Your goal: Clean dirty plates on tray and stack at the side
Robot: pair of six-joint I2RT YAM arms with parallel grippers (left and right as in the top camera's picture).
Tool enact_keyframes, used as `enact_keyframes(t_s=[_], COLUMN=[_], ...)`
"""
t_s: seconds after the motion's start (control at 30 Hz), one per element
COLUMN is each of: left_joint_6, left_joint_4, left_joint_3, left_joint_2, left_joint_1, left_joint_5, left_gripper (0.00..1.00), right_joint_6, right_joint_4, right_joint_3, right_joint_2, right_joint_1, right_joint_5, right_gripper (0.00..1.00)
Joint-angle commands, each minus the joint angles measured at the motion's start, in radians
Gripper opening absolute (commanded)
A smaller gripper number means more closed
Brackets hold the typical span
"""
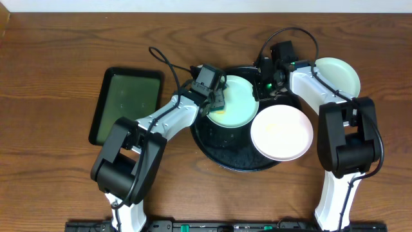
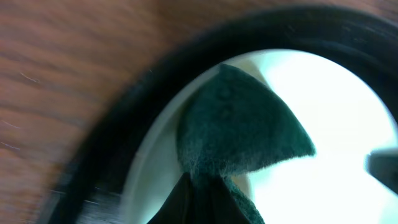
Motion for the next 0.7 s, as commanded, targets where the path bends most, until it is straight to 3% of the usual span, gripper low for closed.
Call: enact_keyframes(t_s=[0.0, 0.23, 0.47, 0.67], left_joint_6=[0.166, 0.202, 0.179, 0.094], left_joint_4=[-0.001, 0.033, 0.034, -0.108], left_joint_3=[-0.007, -0.007, -0.007, -0.007], left_joint_2=[-0.013, -0.082, -0.221, -0.351], left_joint_1=[0.017, 0.017, 0.023, 0.084], left_joint_5=[-0.358, -0.490, -0.491, -0.414], left_gripper=[0.08, 0.08, 0.07, 0.07], right_joint_6=[0.010, 0.010, 0.011, -0.023], right_joint_4=[0.005, 0.007, 0.019, 0.031], right_joint_3=[0.003, 0.003, 0.004, 0.005], right_joint_2=[0.038, 0.038, 0.036, -0.061], right_joint_1=[0.001, 0.001, 0.001, 0.002], right_joint_5=[0.075, 0.075, 0.072, 0.061], right_gripper=[0.01, 0.01, 0.01, 0.01])
